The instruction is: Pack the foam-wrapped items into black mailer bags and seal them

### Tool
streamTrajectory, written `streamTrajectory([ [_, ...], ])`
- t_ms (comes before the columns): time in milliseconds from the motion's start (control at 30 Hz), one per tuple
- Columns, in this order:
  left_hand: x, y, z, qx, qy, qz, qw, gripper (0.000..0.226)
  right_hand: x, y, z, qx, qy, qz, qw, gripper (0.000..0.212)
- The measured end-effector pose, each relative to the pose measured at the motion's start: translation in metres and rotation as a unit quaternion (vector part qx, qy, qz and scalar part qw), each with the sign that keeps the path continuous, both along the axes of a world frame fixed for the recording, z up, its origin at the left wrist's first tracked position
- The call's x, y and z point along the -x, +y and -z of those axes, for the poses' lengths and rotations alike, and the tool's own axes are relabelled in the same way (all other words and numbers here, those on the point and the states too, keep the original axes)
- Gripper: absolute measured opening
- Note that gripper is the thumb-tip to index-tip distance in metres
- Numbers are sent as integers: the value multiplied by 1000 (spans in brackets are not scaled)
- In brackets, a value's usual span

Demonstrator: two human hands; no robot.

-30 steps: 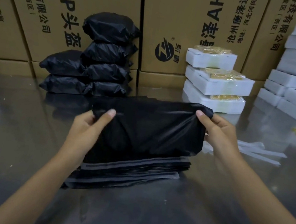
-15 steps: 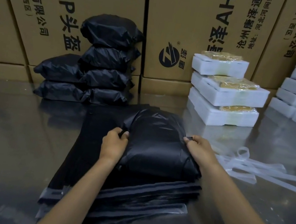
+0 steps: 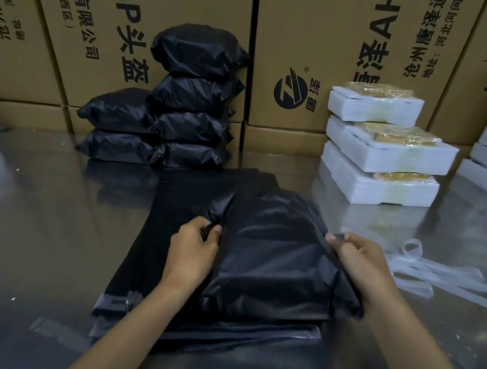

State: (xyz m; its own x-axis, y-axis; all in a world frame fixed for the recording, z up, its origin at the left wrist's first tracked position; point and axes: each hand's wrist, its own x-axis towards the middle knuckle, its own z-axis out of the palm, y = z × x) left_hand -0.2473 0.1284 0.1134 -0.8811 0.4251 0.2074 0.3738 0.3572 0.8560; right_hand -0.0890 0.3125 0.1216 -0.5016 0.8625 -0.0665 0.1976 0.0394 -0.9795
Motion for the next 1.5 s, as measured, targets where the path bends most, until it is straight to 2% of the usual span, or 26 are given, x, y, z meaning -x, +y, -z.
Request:
streamTrajectory([
  [67, -2, -8, 8, 15, -48, 21, 998, 32, -8, -4, 10, -11, -51, -14, 999, 25],
  [133, 4, -17, 9, -35, -102, 25, 994, 31, -14, -4, 7, -51, -74, 7, 996, 15],
  [200, 12, -28, 5, -108, -181, 38, 977, 30, -16, -4, -14, -135, -76, 52, 986, 8],
  [300, 24, -41, -2, -142, -285, 85, 944, 24, -9, -14, -59, -289, -20, 87, 953, 13],
  [367, 29, -46, -6, -165, -345, 125, 915, 14, 9, -32, -86, -331, 50, 30, 942, 13],
  [433, 32, -49, -11, -192, -382, 159, 890, 13, 38, -56, -101, -302, 80, -81, 946, 16],
  [500, 32, -51, -12, -205, -355, 165, 897, 19, 70, -78, -98, -266, 46, -198, 942, 14],
  [567, 30, -51, -13, -221, -281, 137, 924, 30, 95, -92, -83, -250, 7, -271, 929, 15],
  [633, 28, -51, -13, -224, -183, 120, 950, 38, 108, -95, -66, -231, -14, -311, 922, 16],
  [700, 27, -50, -14, -219, -75, 109, 967, 37, 110, -91, -54, -246, -25, -339, 908, 13],
  [767, 27, -51, -18, -225, 10, 110, 968, 31, 109, -88, -47, -245, -16, -376, 894, 13],
  [867, 23, -51, -22, -214, 81, 127, 965, 26, 107, -86, -43, -247, 8, -393, 885, 14],
  [1133, 21, -48, -21, -210, 86, 111, 968, 47, 102, -89, -39, -208, 82, -378, 898, 6],
  [1300, 19, -46, -22, -204, 98, 112, 968, 46, 101, -92, -41, -201, 123, -345, 909, 4],
  [1500, 22, -47, -23, -222, 47, 111, 968, 40, 104, -95, -37, -209, 156, -261, 929, 6],
])
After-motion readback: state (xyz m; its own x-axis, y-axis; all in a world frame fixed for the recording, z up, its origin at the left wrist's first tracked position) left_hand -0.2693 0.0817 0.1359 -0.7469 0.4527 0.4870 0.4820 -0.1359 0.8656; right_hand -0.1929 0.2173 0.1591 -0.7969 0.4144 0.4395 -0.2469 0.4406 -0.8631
